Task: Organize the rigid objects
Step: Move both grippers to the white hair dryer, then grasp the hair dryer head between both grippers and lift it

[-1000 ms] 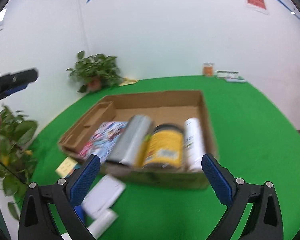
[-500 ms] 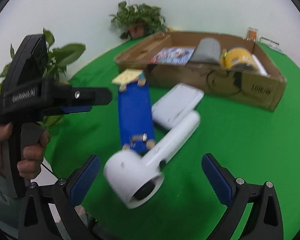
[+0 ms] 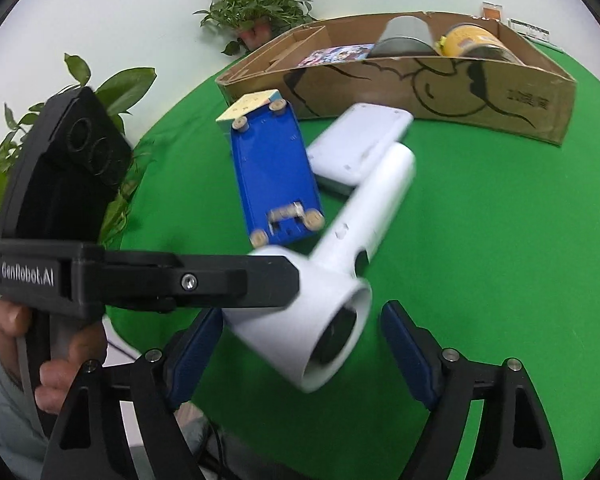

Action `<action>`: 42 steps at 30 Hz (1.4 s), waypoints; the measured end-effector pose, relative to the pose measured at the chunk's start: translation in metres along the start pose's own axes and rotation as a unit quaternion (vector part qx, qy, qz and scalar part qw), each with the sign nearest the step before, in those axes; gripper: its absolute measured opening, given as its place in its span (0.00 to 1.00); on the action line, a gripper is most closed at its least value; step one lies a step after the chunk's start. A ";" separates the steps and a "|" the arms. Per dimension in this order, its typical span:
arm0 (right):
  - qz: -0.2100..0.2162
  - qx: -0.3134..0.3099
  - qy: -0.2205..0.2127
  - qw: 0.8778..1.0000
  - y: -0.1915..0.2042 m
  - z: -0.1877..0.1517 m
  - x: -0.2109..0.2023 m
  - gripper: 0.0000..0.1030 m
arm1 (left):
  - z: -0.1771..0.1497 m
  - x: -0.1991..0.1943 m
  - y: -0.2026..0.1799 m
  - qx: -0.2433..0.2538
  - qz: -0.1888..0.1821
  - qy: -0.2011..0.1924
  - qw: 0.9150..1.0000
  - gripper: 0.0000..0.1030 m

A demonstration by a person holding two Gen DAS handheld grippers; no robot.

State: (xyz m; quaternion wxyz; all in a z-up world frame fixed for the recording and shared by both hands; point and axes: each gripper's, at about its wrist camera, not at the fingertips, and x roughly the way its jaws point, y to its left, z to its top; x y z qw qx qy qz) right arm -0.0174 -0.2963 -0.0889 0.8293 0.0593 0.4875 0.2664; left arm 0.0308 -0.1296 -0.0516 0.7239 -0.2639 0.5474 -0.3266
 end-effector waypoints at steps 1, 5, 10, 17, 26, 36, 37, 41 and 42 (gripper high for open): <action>0.005 0.001 0.006 1.000 -0.005 -0.004 -0.004 0.78 | 0.000 0.010 -0.004 0.003 -0.013 0.012 1.000 0.50; -0.015 -0.011 -0.012 1.000 -0.021 -0.013 -0.029 0.76 | -0.003 0.031 -0.016 0.007 -0.042 0.038 0.998 0.50; -0.046 -0.006 -0.009 0.999 -0.035 -0.011 -0.032 0.64 | 0.004 0.031 -0.008 -0.020 -0.026 0.013 0.999 0.51; -0.079 -0.021 -0.006 0.997 -0.024 -0.013 -0.024 0.58 | 0.012 0.037 -0.003 -0.044 -0.023 0.014 0.999 0.51; -0.076 0.010 -0.017 0.997 -0.021 -0.034 -0.038 0.58 | 0.017 0.061 -0.009 -0.056 -0.024 0.043 0.997 0.50; -0.080 0.014 -0.031 0.996 -0.021 -0.041 -0.046 0.57 | 0.017 0.058 -0.024 -0.032 0.018 0.037 0.999 0.35; -0.082 0.010 -0.034 0.996 -0.020 -0.041 -0.046 0.57 | 0.018 0.054 -0.026 -0.030 0.020 0.031 0.999 0.34; -0.087 -0.009 -0.053 0.995 -0.012 -0.036 -0.053 0.57 | 0.023 0.037 -0.039 -0.001 0.026 0.002 1.000 0.33; -0.085 -0.014 -0.063 0.994 -0.010 -0.031 -0.057 0.57 | 0.027 0.030 -0.045 0.007 0.028 -0.010 1.000 0.33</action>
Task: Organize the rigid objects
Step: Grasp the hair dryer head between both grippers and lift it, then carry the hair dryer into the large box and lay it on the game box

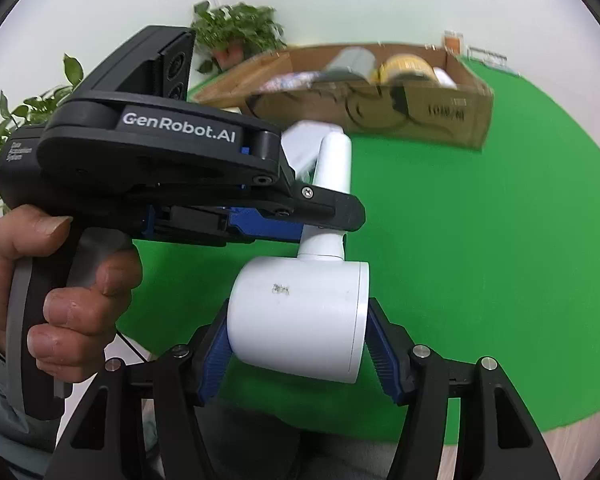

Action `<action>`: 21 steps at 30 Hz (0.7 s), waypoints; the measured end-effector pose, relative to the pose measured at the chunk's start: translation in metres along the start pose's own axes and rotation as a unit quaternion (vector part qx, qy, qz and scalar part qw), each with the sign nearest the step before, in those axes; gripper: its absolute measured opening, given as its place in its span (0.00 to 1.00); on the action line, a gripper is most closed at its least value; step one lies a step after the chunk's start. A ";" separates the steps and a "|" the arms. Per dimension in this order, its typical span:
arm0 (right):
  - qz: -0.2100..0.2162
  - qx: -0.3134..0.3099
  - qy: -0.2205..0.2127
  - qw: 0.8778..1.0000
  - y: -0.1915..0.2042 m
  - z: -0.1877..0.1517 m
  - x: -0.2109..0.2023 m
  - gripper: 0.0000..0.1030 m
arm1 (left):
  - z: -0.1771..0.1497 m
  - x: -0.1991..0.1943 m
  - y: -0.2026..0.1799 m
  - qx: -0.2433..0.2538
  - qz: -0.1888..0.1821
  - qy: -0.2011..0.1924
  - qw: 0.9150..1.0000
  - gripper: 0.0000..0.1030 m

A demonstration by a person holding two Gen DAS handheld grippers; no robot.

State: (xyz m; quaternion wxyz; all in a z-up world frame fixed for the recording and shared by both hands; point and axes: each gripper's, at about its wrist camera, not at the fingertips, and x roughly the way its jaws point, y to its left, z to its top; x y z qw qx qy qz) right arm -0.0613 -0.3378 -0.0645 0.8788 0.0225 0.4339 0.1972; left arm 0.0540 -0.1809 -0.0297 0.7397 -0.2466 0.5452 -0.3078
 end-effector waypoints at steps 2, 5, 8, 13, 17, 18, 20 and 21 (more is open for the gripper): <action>0.001 -0.003 -0.014 1.000 0.001 0.008 -0.005 0.57 | 0.007 -0.005 -0.007 0.012 0.001 -0.014 1.000 0.33; -0.007 -0.013 -0.041 0.999 0.005 0.021 -0.014 0.57 | 0.021 -0.017 -0.020 0.036 0.002 -0.034 0.999 0.32; -0.014 -0.021 -0.066 0.998 0.008 0.037 -0.022 0.57 | 0.037 -0.029 -0.034 0.062 0.004 -0.053 0.997 0.32; -0.028 -0.038 -0.088 0.995 0.018 0.069 -0.028 0.57 | 0.062 -0.055 -0.049 0.094 0.002 -0.088 0.992 0.31; -0.032 -0.061 -0.102 0.992 0.030 0.102 -0.030 0.57 | 0.080 -0.073 -0.054 0.107 0.002 -0.112 0.988 0.31; -0.033 -0.065 -0.107 0.992 0.034 0.110 -0.030 0.57 | 0.087 -0.078 -0.051 0.105 -0.001 -0.116 0.988 0.31; -0.031 -0.071 -0.112 0.991 0.041 0.126 -0.028 0.57 | 0.100 -0.087 -0.047 0.101 -0.002 -0.124 0.987 0.31; -0.028 -0.072 -0.114 0.990 0.044 0.135 -0.025 0.57 | 0.104 -0.091 -0.046 0.102 -0.001 -0.128 0.987 0.31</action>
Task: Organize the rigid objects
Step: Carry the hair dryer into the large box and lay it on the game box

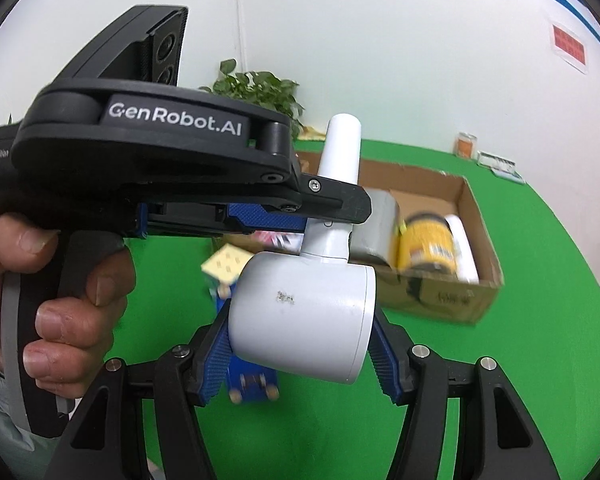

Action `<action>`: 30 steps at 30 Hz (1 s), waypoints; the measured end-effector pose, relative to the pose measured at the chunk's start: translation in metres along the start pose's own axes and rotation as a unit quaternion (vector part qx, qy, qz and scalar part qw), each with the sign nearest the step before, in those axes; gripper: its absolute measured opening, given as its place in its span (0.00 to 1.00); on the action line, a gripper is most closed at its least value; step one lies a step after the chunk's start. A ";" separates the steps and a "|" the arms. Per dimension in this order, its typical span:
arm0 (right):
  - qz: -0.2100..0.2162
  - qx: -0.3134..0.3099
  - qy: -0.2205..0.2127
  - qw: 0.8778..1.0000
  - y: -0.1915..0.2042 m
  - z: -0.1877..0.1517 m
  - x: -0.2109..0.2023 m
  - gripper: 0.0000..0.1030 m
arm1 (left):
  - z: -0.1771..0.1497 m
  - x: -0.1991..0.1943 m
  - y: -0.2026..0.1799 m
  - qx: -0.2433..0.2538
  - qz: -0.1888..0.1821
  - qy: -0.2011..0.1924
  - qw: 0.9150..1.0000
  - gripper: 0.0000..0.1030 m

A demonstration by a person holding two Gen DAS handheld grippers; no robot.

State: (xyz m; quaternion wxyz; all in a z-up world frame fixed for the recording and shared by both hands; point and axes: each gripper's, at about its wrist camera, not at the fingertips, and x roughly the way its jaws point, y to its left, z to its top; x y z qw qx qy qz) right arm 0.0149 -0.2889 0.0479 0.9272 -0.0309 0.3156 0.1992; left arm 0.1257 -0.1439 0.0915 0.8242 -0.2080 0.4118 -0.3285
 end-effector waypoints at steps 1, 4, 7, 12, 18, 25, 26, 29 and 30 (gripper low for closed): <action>0.000 -0.002 -0.002 1.000 0.003 0.007 0.004 0.57 | 0.007 -0.003 0.003 -0.001 0.001 -0.003 1.000 0.30; 0.001 -0.007 -0.003 1.000 0.011 0.027 0.017 0.56 | 0.028 -0.010 0.013 0.002 0.007 -0.004 1.000 0.30; 0.001 -0.015 -0.006 1.000 0.017 0.048 0.028 0.56 | 0.048 -0.016 0.020 0.003 0.005 -0.009 1.000 0.30; 0.009 -0.012 -0.007 1.000 0.020 0.086 0.054 0.56 | 0.085 -0.018 0.030 0.023 0.022 -0.010 0.999 0.31; 0.043 0.000 0.036 0.998 0.018 0.122 0.109 0.56 | 0.119 -0.004 0.074 0.009 0.045 0.015 0.999 0.31; 0.060 0.023 0.091 0.994 0.026 0.127 0.174 0.56 | 0.131 0.025 0.135 -0.037 0.048 0.055 0.997 0.31; 0.063 0.028 0.101 0.992 0.026 0.127 0.186 0.56 | 0.132 0.031 0.143 -0.042 0.052 0.063 0.996 0.31; 0.069 0.042 0.127 0.989 0.023 0.124 0.213 0.56 | 0.133 0.044 0.162 -0.055 0.054 0.077 0.994 0.31; 0.068 0.043 0.133 0.988 0.022 0.123 0.222 0.56 | 0.133 0.048 0.168 -0.060 0.054 0.082 0.993 0.31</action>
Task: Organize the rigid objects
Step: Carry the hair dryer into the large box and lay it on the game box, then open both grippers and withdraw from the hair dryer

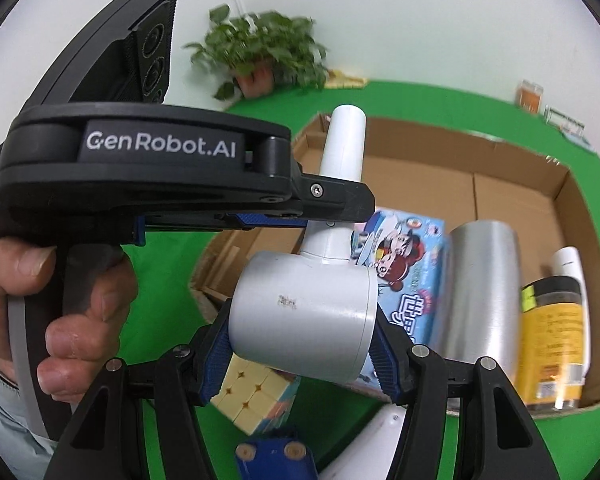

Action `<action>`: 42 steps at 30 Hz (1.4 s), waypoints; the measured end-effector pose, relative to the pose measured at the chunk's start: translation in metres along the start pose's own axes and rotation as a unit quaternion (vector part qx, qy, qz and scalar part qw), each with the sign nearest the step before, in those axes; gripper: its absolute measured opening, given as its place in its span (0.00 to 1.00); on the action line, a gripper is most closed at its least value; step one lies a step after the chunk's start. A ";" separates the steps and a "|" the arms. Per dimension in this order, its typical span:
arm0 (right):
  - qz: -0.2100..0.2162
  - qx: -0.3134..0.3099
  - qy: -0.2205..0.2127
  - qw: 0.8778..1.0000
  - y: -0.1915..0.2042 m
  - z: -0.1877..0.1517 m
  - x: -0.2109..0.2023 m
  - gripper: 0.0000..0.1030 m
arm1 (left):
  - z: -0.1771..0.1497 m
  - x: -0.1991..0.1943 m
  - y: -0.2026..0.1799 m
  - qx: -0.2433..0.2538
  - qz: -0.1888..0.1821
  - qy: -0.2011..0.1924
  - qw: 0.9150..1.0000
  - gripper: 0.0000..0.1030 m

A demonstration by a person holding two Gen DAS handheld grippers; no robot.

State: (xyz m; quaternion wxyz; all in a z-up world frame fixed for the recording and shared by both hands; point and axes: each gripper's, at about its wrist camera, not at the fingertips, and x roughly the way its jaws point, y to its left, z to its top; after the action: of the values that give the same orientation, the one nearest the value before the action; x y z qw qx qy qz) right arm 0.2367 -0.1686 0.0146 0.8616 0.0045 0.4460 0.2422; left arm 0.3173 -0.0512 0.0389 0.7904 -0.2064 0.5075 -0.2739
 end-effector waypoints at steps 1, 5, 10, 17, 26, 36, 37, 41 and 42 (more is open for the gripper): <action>0.000 0.001 0.005 1.000 -0.001 0.000 0.006 0.56 | 0.001 0.005 0.006 -0.004 0.002 0.006 1.000 0.31; 0.002 0.016 0.032 0.999 -0.008 -0.007 0.034 0.56 | 0.000 0.025 0.019 -0.013 0.015 0.035 0.999 0.31; 0.002 0.037 0.059 0.998 -0.019 -0.017 0.058 0.55 | -0.004 0.042 0.031 -0.032 0.043 0.059 0.997 0.32; 0.058 0.037 0.070 0.995 -0.024 -0.016 0.056 0.61 | -0.004 0.042 0.031 -0.027 0.062 0.075 0.995 0.26; 0.062 0.033 0.070 0.995 -0.031 -0.024 0.054 0.40 | -0.015 0.030 0.028 -0.034 0.082 0.075 0.993 0.27; 0.008 0.001 -0.098 0.995 -0.039 -0.068 -0.048 0.99 | -0.035 0.000 0.002 0.012 0.150 0.012 0.989 0.31; 0.007 -0.001 -0.105 0.994 -0.041 -0.073 -0.055 0.99 | -0.037 -0.011 -0.007 0.029 0.163 -0.019 0.986 0.34; 0.000 0.024 -0.077 0.997 -0.060 -0.119 -0.062 0.99 | -0.075 -0.071 -0.049 0.080 0.231 -0.212 0.946 0.85; -0.002 0.041 -0.061 0.997 -0.064 -0.127 -0.058 0.99 | -0.087 -0.081 -0.055 0.087 0.238 -0.246 0.936 0.91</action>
State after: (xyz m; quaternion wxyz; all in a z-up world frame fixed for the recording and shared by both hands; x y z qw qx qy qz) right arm 0.1368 -0.2765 -0.0315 0.8869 0.0536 0.4017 0.2218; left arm 0.1985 -0.0459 0.0933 0.9475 -0.0710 0.3056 -0.0615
